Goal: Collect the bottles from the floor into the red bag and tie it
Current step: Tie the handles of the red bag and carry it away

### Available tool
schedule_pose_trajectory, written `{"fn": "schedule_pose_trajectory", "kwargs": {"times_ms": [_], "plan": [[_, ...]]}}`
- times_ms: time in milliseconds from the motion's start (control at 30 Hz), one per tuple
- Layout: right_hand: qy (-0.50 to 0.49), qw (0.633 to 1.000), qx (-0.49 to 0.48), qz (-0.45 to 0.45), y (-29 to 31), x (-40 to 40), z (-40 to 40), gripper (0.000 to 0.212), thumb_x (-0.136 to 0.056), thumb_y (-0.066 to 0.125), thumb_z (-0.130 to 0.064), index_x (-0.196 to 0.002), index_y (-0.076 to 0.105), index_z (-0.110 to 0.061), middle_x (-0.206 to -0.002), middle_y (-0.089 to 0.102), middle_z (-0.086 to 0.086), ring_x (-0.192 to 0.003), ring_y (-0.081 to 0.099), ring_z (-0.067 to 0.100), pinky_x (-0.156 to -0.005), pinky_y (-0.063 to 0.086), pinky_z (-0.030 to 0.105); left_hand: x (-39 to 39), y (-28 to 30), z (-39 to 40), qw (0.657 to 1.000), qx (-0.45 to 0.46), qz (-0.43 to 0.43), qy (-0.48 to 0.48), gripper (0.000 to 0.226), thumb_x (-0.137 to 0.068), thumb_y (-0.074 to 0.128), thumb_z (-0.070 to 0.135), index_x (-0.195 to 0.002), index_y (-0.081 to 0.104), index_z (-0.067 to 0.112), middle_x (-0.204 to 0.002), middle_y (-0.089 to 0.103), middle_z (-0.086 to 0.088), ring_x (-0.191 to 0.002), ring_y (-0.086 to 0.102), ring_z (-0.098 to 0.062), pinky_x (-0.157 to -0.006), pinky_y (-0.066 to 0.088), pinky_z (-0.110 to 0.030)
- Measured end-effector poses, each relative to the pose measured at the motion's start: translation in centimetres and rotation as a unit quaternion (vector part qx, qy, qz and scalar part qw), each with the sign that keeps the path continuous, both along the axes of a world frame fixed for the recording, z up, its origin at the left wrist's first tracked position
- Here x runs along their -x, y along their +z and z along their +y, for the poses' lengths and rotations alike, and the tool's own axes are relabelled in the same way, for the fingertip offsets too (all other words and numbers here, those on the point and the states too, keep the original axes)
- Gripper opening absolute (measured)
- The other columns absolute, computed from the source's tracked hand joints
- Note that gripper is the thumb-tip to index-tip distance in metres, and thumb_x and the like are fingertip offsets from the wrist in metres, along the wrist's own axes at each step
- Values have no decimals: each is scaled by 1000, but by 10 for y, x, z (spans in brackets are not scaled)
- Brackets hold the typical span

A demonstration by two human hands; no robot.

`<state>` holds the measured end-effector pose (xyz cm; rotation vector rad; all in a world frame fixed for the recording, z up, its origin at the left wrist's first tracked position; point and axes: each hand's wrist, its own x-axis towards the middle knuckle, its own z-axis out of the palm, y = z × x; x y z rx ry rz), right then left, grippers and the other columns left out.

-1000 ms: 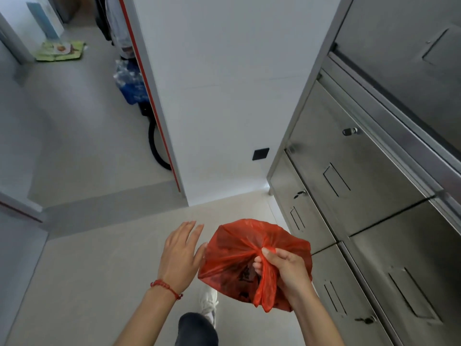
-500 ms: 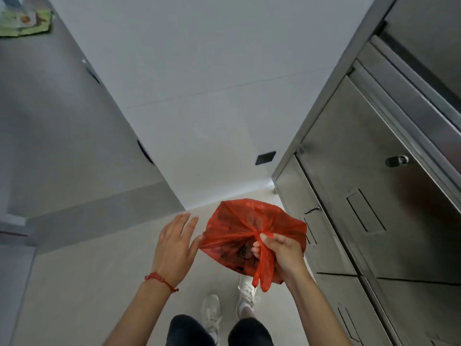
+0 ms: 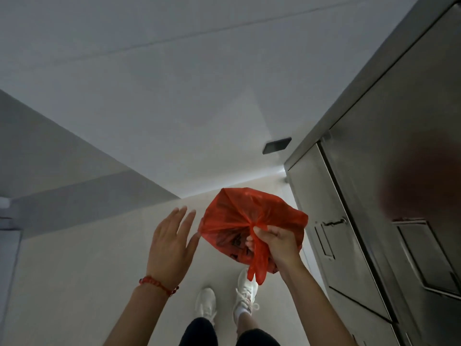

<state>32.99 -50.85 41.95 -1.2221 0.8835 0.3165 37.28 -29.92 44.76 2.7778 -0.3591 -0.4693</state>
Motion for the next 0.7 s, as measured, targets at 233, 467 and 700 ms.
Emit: {"fn": "schedule_pose_trajectory", "kwargs": {"times_ms": [233, 467, 700], "plan": [[9, 999, 12, 29, -100, -28, -12, 20, -83, 64, -8, -64, 68, -12, -57, 72, 3, -53, 69, 18, -54, 57, 28, -27, -90, -7, 1000, -3, 17, 8, 70, -92, 14, 52, -119, 57, 2, -123, 59, -22, -116, 54, -40, -91, 44, -52], [17, 999, 30, 41, -204, -51, -24, 17, -85, 62, -12, -70, 68, -10, -58, 72, 0, -54, 69, 16, -56, 57, 26, -48, -188, -15, 1000, 1, 30, 0, 73, -92, 13, 54, -118, 57, 2, -123, 59, -23, -116, 53, -40, -91, 44, -54], [21, 999, 29, 40, -306, -67, -38, 16, -83, 64, -11, -68, 68, -9, -53, 71, -1, -50, 68, 14, -49, 55, 22, -58, -293, -23, 999, -1, 39, -13, 72, -92, 12, 52, -118, 57, 2, -122, 59, -24, -114, 54, -41, -89, 45, -55]]}}
